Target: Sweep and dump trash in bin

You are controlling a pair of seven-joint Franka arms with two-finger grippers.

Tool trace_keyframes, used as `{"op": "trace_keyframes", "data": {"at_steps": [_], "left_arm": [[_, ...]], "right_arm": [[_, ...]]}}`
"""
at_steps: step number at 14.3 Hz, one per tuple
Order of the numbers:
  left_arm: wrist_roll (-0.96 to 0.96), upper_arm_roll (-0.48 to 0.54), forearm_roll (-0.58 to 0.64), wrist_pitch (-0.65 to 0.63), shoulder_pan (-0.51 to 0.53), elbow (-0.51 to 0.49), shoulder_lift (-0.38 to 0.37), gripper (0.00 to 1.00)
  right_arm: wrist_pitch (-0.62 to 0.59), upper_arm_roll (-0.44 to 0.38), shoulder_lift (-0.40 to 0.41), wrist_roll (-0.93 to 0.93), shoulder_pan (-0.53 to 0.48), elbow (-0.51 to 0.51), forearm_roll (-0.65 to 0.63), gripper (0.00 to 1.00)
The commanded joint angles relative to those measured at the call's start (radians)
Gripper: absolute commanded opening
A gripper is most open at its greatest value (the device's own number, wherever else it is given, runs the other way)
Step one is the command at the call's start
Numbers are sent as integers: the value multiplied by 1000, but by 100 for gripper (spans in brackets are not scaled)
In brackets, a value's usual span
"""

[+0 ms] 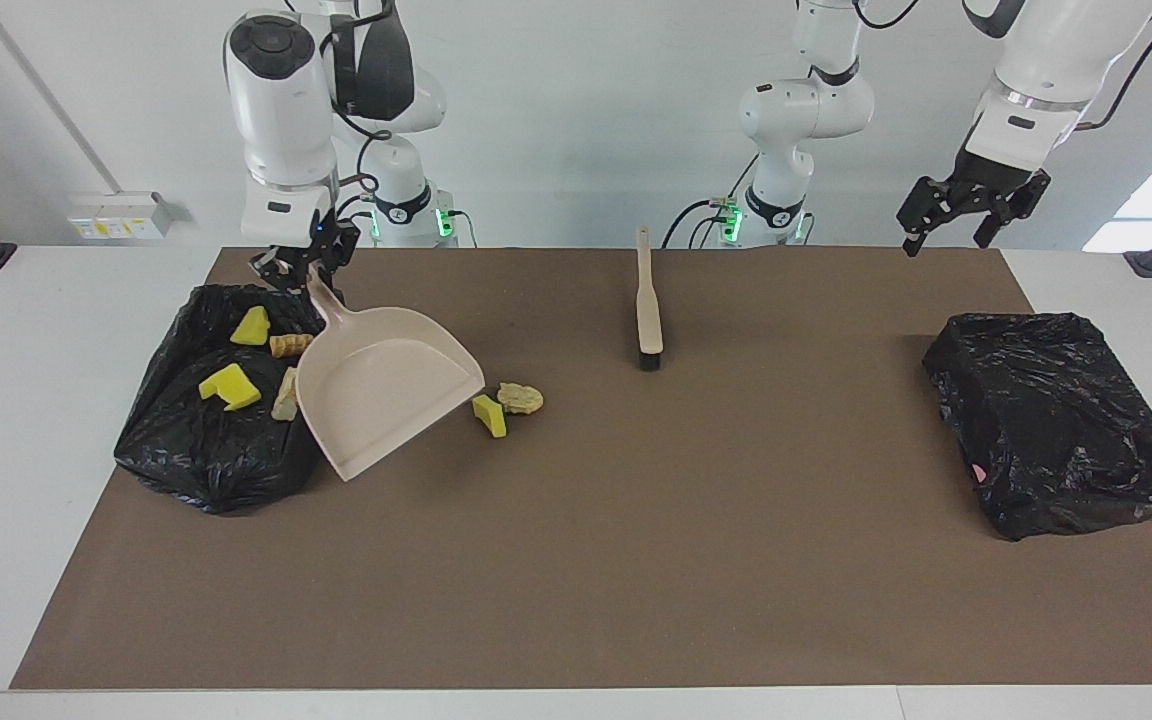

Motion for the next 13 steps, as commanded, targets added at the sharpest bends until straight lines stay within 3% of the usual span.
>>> {"op": "trace_keyframes", "data": {"at_steps": [1,8,13], "left_arm": [[14,-5,3,-33,3,94,64,100],[59,-11,-14,-111,2,112,87,100],[120,-9,-24,-21,2,88,72,100]], "right_arm": [[46,-5,53,206,65,15,67,0],[182,-5,259,624,254,153,156,0],[202,-5,493,961,398,398,149,0]]}}
